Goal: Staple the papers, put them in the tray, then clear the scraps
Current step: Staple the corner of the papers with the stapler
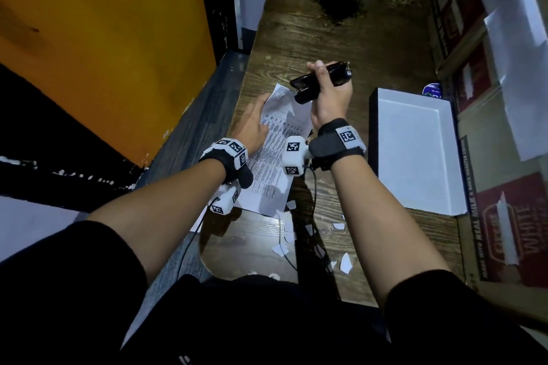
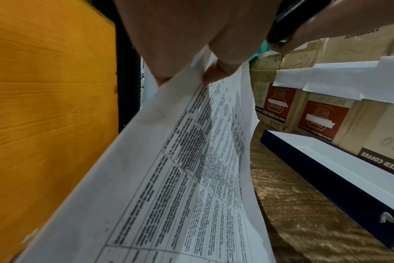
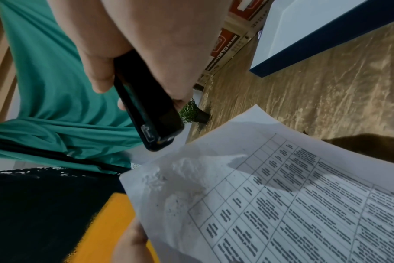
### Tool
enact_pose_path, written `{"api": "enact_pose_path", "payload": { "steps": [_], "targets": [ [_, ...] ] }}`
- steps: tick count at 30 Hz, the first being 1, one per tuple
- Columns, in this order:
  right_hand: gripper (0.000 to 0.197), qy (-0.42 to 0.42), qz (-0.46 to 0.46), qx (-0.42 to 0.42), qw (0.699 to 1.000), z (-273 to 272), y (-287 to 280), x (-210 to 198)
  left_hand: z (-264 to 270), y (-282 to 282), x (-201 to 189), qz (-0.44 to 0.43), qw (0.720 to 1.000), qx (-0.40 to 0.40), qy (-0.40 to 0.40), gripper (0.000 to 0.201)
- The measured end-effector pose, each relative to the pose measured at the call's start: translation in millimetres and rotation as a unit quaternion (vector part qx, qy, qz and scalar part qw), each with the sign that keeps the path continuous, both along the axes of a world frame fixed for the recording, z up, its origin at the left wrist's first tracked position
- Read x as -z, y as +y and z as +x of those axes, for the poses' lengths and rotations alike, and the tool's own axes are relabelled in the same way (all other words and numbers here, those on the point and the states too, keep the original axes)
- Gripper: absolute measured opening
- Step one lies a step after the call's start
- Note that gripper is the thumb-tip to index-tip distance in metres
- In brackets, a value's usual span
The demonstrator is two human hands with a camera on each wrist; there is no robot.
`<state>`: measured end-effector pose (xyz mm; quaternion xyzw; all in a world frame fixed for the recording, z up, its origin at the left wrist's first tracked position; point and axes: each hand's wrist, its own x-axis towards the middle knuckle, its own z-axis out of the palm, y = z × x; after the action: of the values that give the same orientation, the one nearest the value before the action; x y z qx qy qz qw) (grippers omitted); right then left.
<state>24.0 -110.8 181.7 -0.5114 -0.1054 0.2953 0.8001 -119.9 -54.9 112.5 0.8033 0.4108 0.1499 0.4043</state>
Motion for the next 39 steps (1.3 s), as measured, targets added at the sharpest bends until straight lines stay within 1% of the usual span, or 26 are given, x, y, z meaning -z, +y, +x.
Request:
{"api": "enact_pose_path", "payload": {
  "steps": [3,9,12,16,22,25,30,33,39],
  "targets": [
    [0.012,0.011,0.008,-0.023,1.0,-9,3,0,-4,1,-2,0.008,1.0,0.009,0.001,0.071],
    [0.013,0.044,0.024,-0.037,0.998,-9,8,-2,-9,3,-3,0.019,0.999,0.046,0.019,0.071],
    [0.013,0.052,0.023,-0.053,0.997,-9,7,-4,-10,5,-4,0.02,0.998,0.045,0.026,0.072],
    [0.013,0.075,0.039,-0.054,0.995,-5,6,-6,-12,6,-6,0.015,0.999,0.04,0.02,0.072],
    [0.015,0.053,0.007,-0.066,0.996,-12,9,-5,-6,7,-13,0.003,0.999,0.039,-0.003,0.07],
    [0.016,0.054,-0.007,-0.037,0.998,-19,12,-8,-2,8,-16,0.005,0.999,0.039,-0.002,0.068],
    [0.017,0.086,-0.021,0.047,0.995,-22,21,-16,-2,11,-19,-0.007,0.999,0.049,0.003,0.065],
    [0.02,0.093,-0.044,0.07,0.992,-25,27,-22,-3,12,-19,-0.016,0.998,0.068,0.0,0.064],
    [0.022,0.096,-0.1,0.121,0.983,-25,37,-21,-10,15,-13,0.007,0.994,0.11,0.004,0.064]
  ]
}}
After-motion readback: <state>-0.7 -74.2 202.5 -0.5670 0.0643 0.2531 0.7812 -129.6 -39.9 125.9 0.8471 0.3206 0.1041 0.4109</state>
